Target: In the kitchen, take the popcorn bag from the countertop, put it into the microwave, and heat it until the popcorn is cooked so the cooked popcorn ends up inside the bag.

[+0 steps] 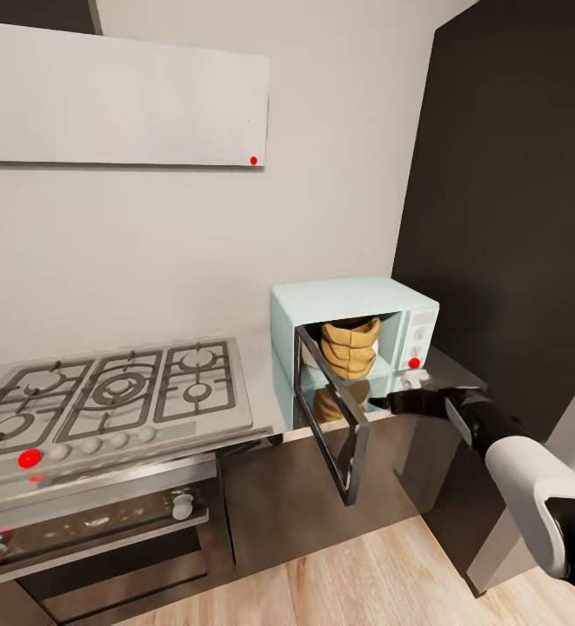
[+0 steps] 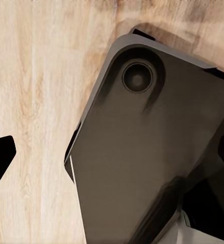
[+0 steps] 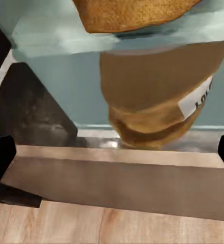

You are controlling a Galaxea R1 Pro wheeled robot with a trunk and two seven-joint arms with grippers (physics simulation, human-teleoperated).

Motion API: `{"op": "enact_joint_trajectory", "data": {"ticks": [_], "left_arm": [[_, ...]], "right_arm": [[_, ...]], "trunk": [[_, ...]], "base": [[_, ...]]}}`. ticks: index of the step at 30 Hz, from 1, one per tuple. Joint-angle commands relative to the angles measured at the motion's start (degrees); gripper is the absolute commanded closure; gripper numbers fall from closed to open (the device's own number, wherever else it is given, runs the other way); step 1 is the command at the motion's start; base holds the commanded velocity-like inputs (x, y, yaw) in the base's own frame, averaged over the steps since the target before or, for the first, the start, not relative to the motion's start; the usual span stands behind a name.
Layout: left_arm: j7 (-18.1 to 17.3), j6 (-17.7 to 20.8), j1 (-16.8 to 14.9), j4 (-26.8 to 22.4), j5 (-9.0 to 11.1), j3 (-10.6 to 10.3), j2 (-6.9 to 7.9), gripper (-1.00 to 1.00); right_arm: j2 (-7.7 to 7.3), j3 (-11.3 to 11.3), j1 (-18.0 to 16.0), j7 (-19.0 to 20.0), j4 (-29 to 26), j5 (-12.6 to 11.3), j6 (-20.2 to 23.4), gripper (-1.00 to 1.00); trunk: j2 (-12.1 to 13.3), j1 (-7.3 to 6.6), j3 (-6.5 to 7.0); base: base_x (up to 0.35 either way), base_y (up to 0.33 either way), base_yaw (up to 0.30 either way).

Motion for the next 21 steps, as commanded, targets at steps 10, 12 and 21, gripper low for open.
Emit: {"op": "enact_joint_trajectory", "data": {"ticks": [10, 12, 21], "left_arm": [[0.1, -0.2, 0.0, 0.0, 0.7, -0.1, -0.01, -1.00], [0.1, -0.2, 0.0, 0.0, 0.8, 0.0, -0.02, -1.00], [0.3, -0.2, 0.0, -0.2, 1.1, 0.1, -0.02, -1.00]], "right_arm": [[0.85, -0.4, 0.0, -3.2, -6.4, -7.3, -7.2, -1.00], [0.90, -0.4, 0.0, -3.5, -6.4, -7.3, -8.6, -1.00], [4.39, -0.3, 0.0, -5.9, -5.7, -6.6, -16.4, -1.00]], "trunk": [[-0.1, 0.01, -0.08], [-0.1, 0.01, -0.08], [-0.1, 0.01, -0.08]], "base": [[0.000, 0.000, 0.000], [0.000, 0.000, 0.000], [0.000, 0.000, 0.000]]}}
